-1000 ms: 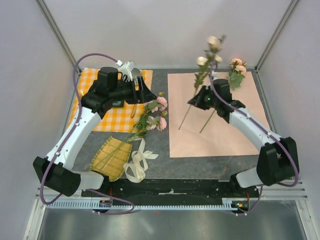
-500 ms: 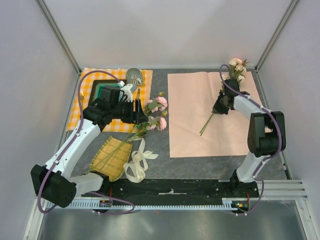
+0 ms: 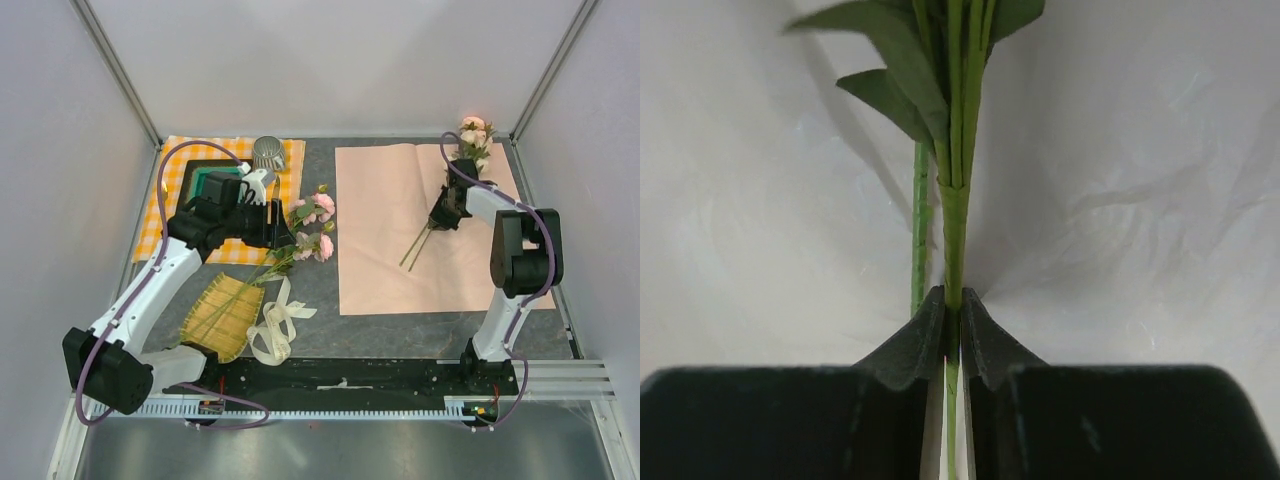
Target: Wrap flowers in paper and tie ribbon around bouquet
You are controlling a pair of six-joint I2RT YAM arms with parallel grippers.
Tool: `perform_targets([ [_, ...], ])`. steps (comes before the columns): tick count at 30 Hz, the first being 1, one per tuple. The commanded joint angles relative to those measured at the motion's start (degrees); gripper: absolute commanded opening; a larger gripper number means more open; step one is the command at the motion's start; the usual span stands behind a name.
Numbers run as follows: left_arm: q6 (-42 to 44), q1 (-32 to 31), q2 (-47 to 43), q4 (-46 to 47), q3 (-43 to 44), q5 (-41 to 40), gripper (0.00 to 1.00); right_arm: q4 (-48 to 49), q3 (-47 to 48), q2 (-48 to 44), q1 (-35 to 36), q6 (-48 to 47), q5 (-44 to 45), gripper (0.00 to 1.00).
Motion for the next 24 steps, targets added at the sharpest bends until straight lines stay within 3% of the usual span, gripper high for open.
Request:
perform_targets([
  [1, 1.2, 0.1, -0.5, -0.2, -1.4, -3.2, 0.65, 0.5, 3.1, 0.9, -0.7, -1.9, 2.1, 0.25],
  [6, -3.0, 0.2, 1.1, -6.8, -1.0, -21.8, 0.66, 0.1, 4.4, 0.8, -0.7, -4.1, 1.2, 0.51],
  [8, -3.4, 0.2, 1.5, -8.8, -0.6, -27.6, 0.73, 0.0, 3.9, -1.2, -0.6, -5.0, 1.2, 0.59],
  [10, -3.2, 0.2, 2.0, -10.8, -0.7, -29.0, 0.79, -0.3, 3.3, -2.4, -0.7, -5.6, 1.2, 0.66],
  [14, -3.9, 0.2, 3.4, -13.8, -0.3, -30.5, 0.78, -0.8, 2.6, -4.4, -0.7, -7.7, 1.3, 0.73],
  [18, -3.0, 0.2, 4.7, -15.9, -0.4, -28.3, 0.66, -1.8, 2.1, -5.4, -0.6, -8.6, 1.2, 0.75],
  [23, 0.5, -0.7, 7.0, -18.3, -0.2, -26.3, 0.62, -2.1, -0.7, -12.2, -0.2, -9.4, 2.2, 0.82],
  [24, 1.2, -1.0, 7.2, -18.5, -0.2, -26.5, 0.54, -1.2, -2.7, -13.8, 0.3, -9.2, 2.1, 0.84],
])
